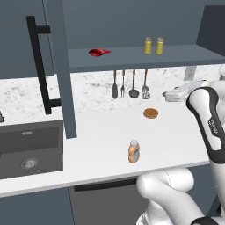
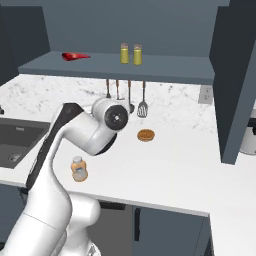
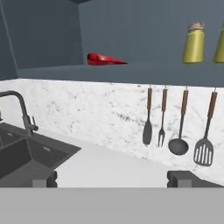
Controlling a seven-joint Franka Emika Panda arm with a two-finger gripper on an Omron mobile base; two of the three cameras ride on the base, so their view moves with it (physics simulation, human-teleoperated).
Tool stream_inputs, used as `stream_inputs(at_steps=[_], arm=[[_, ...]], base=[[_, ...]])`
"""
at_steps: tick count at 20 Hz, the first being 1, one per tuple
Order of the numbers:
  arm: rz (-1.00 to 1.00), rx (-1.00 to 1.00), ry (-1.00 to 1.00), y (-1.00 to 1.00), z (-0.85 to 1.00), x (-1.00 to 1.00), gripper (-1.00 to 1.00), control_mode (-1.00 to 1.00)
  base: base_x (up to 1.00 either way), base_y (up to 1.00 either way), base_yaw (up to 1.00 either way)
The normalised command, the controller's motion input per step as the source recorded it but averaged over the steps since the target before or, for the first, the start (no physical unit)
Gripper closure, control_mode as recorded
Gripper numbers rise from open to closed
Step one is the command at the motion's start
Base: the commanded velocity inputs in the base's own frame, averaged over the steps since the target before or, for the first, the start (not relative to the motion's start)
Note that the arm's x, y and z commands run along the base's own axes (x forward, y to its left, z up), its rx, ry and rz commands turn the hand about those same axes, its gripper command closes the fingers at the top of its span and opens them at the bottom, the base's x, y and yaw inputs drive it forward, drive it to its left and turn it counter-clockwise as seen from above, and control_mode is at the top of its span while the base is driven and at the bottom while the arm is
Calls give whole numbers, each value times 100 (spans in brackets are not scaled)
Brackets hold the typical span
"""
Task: Put the shaker and condiment bottle from the counter next to their counterparts in the cabinet.
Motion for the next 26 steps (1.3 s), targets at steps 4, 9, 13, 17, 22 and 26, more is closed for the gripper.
stream_inputs(at_steps=[4,9,13,17,22,26], arm=[[24,0,2,0,-8,0,-100,-100],[26,-1,5,0,-17,0,-100,-100],[25,-8,7,9,-42,-1,-100,-100],[20,-4,1,15,-65,-4,-100,-100],[16,0,0,9,-62,-12,-100,-100],[12,0,-1,7,-39,-6,-100,-100]], base=[[0,0,0],[0,0,0],[0,0,0],[0,0,0],[0,0,0],[0,0,0]])
